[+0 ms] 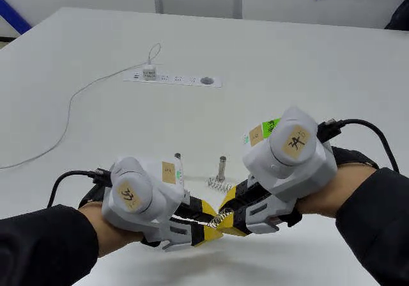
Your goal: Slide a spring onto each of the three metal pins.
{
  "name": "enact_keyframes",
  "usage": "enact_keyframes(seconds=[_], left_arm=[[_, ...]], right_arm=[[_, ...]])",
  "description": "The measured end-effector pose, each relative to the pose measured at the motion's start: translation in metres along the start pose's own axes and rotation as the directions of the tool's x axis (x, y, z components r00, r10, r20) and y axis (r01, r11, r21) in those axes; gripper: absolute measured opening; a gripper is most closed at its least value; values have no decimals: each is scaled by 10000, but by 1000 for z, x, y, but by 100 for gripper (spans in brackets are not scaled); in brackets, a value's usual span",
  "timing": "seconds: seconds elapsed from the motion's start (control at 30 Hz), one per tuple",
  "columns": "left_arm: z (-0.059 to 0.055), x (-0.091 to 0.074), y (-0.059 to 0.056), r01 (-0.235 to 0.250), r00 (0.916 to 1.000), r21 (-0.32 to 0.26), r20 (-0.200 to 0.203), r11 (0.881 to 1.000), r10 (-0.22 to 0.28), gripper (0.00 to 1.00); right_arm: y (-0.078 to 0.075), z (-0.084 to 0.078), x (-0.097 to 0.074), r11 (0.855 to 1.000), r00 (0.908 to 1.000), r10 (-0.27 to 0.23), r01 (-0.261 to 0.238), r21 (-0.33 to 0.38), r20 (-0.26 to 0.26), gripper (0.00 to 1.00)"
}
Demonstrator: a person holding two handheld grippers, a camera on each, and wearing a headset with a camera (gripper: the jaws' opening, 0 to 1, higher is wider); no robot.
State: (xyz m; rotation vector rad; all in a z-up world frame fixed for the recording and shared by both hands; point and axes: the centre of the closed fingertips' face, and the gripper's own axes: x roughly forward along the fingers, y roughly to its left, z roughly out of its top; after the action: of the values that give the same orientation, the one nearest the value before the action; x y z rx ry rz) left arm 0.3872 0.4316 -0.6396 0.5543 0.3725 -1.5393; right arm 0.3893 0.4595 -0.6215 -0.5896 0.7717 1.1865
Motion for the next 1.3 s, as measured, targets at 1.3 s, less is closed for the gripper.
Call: enact_keyframes(seconds=[1.3], left_arm=[[-30,-41,22,-982,9951,-1387,-254,9854,956,38]], right_arm=[[-31,-27,-29,9942,9953,-734,780,744,-625,12]])
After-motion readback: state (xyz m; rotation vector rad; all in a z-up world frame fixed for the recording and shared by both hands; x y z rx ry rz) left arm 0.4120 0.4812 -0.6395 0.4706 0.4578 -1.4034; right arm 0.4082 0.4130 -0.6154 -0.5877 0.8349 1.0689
